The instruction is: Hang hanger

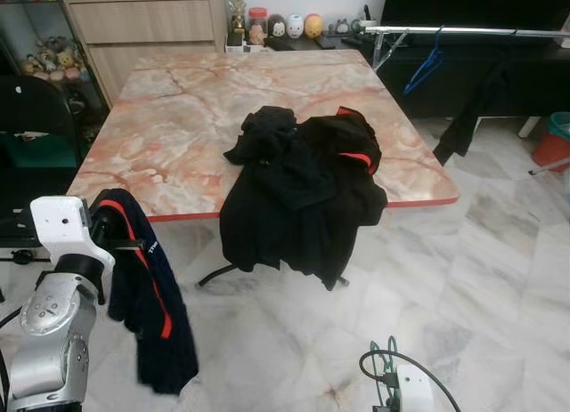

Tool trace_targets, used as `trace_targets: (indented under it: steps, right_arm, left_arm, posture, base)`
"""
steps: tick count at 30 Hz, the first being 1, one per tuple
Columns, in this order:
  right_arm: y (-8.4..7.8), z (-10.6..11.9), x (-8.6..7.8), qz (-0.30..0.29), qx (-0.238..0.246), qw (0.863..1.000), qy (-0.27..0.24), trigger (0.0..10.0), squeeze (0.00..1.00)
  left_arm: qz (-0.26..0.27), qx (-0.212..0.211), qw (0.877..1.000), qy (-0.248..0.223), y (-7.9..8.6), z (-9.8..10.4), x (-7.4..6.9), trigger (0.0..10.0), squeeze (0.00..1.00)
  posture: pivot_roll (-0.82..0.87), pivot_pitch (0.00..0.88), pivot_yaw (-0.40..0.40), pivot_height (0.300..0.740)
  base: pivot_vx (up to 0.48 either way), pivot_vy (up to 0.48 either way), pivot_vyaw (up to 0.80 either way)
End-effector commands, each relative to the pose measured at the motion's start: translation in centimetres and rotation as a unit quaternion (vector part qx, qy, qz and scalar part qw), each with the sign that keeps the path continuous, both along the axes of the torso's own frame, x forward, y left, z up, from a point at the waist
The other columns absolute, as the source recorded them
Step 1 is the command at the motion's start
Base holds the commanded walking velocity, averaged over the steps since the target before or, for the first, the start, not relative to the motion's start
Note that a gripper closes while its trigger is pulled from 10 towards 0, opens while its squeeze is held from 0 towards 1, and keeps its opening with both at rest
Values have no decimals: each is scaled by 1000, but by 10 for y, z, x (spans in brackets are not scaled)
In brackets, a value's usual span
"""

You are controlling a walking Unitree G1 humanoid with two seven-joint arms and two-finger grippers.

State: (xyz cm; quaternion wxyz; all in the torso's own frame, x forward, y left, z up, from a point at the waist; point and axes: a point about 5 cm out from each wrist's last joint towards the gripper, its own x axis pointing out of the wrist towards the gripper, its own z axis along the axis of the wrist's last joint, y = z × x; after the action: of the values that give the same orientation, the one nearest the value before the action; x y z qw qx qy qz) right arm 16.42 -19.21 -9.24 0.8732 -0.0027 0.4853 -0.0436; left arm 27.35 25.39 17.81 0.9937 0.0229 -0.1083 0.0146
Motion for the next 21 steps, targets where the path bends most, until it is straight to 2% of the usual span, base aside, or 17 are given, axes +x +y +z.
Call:
trace_targets:
  steps: [1,10,15,21]
  right_arm:
    - [-2,1,1,-4,-1,1000,-2,10000,0]
    - [-2,1,2,-3,-2,1000,-3,10000,0]
    - [-2,1,3,-3,-2,1000,-3,10000,0]
    - [-3,2,3,-4,-2,1000,-4,10000,0]
  left_arm:
    - [-7,5,999,-34,-4,18,1,10000,0]
    - [-6,-3,999,-40,-7,23,3,10000,0]
    - [-11,-2,999,-51,-9,31,5,10000,0]
    - [-22,3,997,-75,-14,51,14,10000,0]
  posture:
    - [-80,0,-19,740]
    - [-81,0,-19,740]
    - [-80,0,-19,740]
    - [-78,0,-19,740]
  base:
    - [266,0,0]
    - [290,0,0]
    - [302,0,0]
    - [311,0,0]
